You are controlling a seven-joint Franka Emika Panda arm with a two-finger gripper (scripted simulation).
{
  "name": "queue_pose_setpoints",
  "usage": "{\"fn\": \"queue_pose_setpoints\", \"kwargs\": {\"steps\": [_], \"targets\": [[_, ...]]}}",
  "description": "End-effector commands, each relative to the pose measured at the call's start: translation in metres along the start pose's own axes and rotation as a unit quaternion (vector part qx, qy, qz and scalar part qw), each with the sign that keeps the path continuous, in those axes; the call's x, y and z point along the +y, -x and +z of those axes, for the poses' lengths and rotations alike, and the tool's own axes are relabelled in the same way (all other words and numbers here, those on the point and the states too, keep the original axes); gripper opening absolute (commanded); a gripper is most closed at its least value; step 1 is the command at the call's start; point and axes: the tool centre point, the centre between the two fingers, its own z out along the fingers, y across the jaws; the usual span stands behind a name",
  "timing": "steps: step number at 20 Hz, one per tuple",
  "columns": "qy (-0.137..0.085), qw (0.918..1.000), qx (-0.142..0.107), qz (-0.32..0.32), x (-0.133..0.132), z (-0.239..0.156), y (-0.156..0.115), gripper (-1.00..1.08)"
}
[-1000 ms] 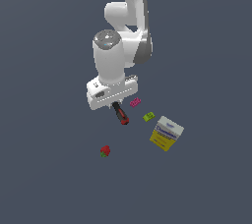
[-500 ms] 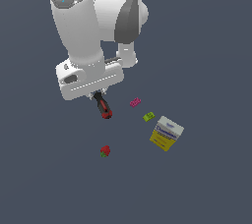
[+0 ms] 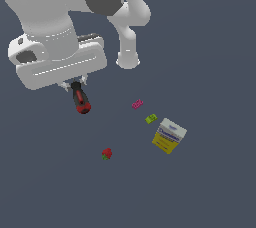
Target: Pick up a designated object from a clutter of objects.
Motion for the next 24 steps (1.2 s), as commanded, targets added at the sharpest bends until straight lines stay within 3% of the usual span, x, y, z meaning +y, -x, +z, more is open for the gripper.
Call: {"fn": "queue_pose_setpoints", "kwargs": {"steps": [1,12,24], "targets": [[0.0,1.0,0.0,0.0,0.012,-0.018,0.0,-1.0],[0.0,1.0,0.0,0.0,0.049,-0.069,-0.002,-1.0],[0.0,1.0,0.0,0.0,0.06,-0.085,-0.004,-1.0]]}}
